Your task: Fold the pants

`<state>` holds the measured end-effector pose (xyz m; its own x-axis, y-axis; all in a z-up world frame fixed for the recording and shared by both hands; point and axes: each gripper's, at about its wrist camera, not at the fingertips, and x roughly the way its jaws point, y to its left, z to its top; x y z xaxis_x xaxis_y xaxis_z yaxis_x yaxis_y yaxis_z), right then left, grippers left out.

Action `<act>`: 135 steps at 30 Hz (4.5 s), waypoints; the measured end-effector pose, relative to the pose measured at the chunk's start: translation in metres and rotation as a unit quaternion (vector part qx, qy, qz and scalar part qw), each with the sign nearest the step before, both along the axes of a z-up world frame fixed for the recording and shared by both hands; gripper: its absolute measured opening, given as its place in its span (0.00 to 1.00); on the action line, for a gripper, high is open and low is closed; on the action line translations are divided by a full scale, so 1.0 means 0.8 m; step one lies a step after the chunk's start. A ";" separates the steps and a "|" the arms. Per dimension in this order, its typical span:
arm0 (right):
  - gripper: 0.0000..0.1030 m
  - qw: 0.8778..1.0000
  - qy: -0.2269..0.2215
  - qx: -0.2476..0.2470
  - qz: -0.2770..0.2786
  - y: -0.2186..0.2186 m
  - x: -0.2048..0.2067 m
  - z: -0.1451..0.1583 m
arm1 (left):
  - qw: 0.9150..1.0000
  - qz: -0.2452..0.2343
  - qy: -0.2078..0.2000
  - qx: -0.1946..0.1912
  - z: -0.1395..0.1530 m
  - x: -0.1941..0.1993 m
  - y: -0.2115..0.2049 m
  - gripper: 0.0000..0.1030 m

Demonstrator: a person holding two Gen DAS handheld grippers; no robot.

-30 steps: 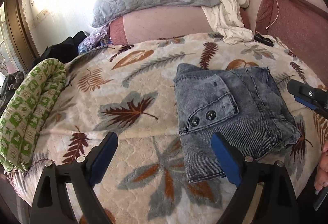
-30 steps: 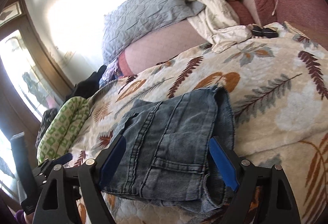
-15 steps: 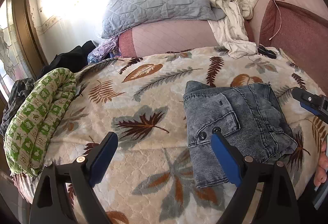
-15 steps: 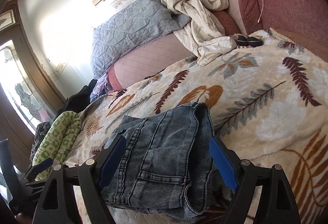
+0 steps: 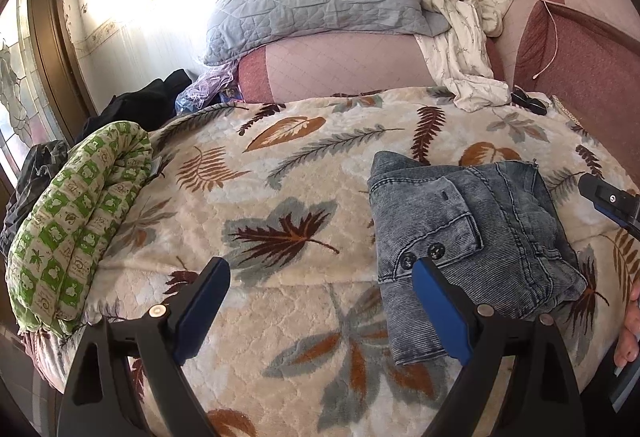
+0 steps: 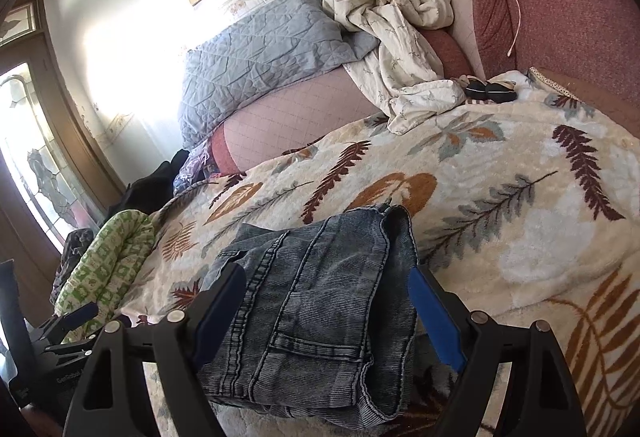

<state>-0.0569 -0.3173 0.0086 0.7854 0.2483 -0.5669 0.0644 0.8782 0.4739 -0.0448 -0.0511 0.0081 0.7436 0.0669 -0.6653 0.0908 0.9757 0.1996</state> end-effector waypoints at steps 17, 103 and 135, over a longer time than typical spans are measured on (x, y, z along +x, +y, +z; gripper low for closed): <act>0.84 0.997 0.063 0.035 -0.016 -0.017 0.014 -0.029 | 0.994 0.021 0.081 -0.066 -0.036 0.039 0.037 0.90; 0.85 0.992 -0.012 0.019 -0.127 -0.096 -0.144 0.188 | 0.966 -0.234 0.055 -0.097 0.079 0.050 -0.145 0.90; 0.88 0.978 -0.137 -0.052 -0.151 -0.061 -0.283 0.384 | 0.953 -0.278 -0.029 -0.120 0.201 -0.084 -0.175 0.90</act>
